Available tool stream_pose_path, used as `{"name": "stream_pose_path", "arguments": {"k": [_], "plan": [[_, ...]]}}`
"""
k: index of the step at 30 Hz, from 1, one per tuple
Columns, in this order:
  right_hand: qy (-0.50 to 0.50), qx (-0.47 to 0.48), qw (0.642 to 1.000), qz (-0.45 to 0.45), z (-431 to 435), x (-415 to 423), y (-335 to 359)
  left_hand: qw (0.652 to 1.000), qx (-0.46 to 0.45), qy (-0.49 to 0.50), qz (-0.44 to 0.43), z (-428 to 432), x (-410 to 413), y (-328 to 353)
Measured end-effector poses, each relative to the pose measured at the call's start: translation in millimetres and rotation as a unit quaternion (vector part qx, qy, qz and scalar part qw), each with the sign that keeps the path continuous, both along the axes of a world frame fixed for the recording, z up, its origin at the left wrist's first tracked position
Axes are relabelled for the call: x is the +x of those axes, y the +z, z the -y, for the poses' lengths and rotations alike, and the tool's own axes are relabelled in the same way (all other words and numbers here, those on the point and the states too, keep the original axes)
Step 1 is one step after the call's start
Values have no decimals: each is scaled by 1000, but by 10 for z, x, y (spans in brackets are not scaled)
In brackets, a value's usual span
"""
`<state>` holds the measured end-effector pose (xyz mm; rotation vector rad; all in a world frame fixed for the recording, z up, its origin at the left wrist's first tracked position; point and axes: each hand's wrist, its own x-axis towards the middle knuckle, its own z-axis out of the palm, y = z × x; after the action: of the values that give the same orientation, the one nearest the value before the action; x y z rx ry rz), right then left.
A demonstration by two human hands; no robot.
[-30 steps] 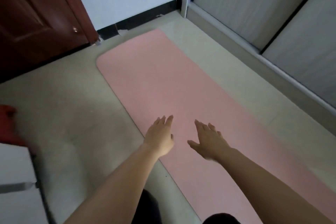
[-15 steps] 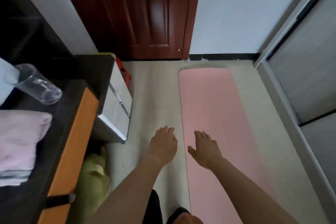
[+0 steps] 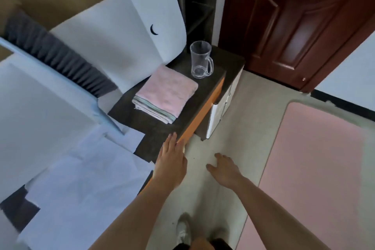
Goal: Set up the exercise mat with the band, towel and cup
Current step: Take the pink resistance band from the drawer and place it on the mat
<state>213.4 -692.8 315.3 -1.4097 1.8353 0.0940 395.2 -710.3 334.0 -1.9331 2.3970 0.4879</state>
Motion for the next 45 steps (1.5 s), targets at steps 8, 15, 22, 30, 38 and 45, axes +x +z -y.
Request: {"name": "stream_pose_path", "arguments": {"k": [8, 15, 22, 30, 38, 45], "plan": [[2, 68, 993, 93, 299, 787, -324, 994, 11, 50, 100, -52, 739, -329], [-148, 109, 966, 180, 598, 981, -567, 996, 18, 85, 22, -67, 818, -415], [-318, 208, 879, 287, 810, 1071, -743, 995, 27, 97, 12, -73, 774, -336], [-270, 250, 885, 284, 858, 931, -949, 992, 66, 101, 23, -52, 751, -284], [-166, 226, 929, 241, 697, 754, -956, 991, 79, 105, 35, -17, 750, -301], [-291, 59, 936, 187, 656, 249, -649, 989, 87, 97, 66, -1, 736, -286]]}}
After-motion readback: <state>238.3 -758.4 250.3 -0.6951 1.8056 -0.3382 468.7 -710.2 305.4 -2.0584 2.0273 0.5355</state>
